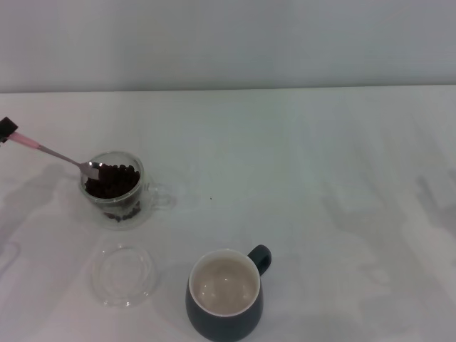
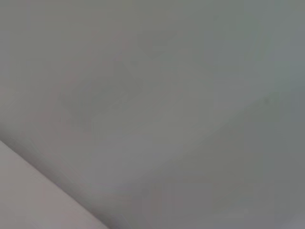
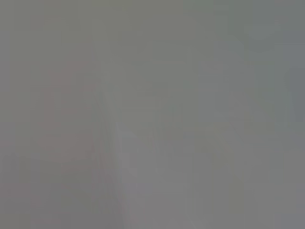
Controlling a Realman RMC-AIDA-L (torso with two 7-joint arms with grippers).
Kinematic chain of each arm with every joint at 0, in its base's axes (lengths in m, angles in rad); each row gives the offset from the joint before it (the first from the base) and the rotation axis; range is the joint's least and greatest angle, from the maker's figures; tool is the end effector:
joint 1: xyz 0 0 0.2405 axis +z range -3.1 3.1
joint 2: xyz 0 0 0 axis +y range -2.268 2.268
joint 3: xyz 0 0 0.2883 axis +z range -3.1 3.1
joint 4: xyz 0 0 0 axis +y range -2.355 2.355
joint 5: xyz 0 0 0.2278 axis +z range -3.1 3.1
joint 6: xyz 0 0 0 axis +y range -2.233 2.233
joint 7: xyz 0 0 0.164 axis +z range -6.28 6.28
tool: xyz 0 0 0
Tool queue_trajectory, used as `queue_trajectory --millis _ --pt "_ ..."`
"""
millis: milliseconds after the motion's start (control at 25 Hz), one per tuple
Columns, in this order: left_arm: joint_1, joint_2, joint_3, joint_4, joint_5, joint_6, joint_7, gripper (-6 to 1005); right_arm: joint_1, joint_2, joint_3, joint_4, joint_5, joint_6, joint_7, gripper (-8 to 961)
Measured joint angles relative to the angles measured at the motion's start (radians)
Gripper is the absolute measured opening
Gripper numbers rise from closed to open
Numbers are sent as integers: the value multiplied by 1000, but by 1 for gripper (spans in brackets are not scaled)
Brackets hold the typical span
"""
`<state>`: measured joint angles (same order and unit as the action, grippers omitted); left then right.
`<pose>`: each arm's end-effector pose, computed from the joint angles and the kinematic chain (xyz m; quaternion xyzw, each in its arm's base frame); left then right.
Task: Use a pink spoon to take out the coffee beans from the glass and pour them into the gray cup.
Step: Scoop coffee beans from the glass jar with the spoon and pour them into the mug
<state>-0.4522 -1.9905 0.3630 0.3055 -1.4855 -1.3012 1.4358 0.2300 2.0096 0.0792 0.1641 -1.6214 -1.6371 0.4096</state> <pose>-0.3809 0.3759 0.0235 -0.6441 -0.5448 -0.4591 0.2784 0.3910 0.2624 0.0000 -0.6379 0.2437 0.4390 0.5839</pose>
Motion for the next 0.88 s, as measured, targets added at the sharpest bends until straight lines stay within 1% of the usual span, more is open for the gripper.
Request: queue_trajectory --millis 200,320,600,880 --pt "25 0 1 -24 -56 -11 -6 136 -1 0 -5 -1 -2 0 0 693" --pt "41 -5 1 -25 -85 -24 -13 136 -4 0 -6 -1 -4 0 0 693" --pt "52 -7 -1 -60 -144 -80 -33 136 -6 0 -10 -2 -5 0 0 693" --pt "60 -8 -1 -63 -150 -91 -47 137 -6 0 -10 -1 -5 0 0 693"
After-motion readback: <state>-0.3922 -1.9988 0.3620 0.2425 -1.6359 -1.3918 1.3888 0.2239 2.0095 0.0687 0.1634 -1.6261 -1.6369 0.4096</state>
